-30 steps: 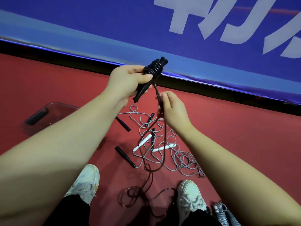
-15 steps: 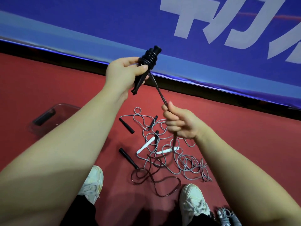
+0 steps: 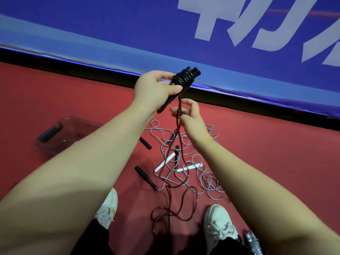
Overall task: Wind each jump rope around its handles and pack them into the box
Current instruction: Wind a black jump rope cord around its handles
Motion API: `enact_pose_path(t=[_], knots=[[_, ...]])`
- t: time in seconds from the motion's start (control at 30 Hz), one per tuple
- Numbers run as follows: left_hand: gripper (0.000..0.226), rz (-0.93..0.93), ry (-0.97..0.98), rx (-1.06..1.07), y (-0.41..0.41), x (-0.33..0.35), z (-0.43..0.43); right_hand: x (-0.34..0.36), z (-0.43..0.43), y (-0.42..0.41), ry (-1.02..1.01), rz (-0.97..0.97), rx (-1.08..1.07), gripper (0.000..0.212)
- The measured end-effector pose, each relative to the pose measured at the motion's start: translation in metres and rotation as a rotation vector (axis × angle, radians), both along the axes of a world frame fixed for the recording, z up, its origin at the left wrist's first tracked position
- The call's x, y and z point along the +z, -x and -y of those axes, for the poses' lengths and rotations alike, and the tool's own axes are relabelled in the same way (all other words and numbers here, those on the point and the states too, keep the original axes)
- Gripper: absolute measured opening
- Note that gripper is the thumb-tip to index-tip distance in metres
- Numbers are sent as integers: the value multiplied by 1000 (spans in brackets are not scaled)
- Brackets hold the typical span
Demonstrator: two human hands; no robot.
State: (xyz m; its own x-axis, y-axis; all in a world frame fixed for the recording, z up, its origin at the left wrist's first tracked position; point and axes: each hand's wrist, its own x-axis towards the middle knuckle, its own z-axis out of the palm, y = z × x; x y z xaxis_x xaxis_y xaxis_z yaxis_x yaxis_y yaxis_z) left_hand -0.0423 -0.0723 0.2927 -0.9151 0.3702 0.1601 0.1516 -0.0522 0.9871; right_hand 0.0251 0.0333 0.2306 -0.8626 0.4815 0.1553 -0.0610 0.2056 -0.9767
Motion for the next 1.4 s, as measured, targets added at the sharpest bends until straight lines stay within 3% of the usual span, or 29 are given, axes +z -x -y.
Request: enact_pose_path(t=[0.1,0.23,0.37,0.5,0.63,0.83,1.03,1.13,1.2,1.3,1.4], knots=[[30,-29,26,34,3,0,0,2,21,0,19,-114,-40,40],[27,-61,14,67,5,1,1,0,23,11,-334,-135,-268,25],[27,-24,-13,60,4,-1,0,3,3,18,-453,-154,-365,6],[26,10,-10,22,5,-8,-6,-4,-4,14,-621,46,-349,22],[23,33,-36,40,6,-12,-10,1,5,14,-473,136,-212,29],[22,160,-69,4,13,-19,-2,22,-6,-3,-1210,336,-248,33],[23,166,-110,-38,11,-10,-2,34,-8,-18,-1144,183,-163,36],[25,83,-31,-10,11,-12,0,33,-8,-22,-1424,254,-156,43],[25,10,79,-15,10,-13,1,41,-13,-27,-1567,169,-166,39],[23,-45,268,-108,8,-12,6,54,-29,-35,-1695,-23,-83,25],[24,-60,456,-236,6,-12,12,55,-36,-41,-1696,-33,155,20]])
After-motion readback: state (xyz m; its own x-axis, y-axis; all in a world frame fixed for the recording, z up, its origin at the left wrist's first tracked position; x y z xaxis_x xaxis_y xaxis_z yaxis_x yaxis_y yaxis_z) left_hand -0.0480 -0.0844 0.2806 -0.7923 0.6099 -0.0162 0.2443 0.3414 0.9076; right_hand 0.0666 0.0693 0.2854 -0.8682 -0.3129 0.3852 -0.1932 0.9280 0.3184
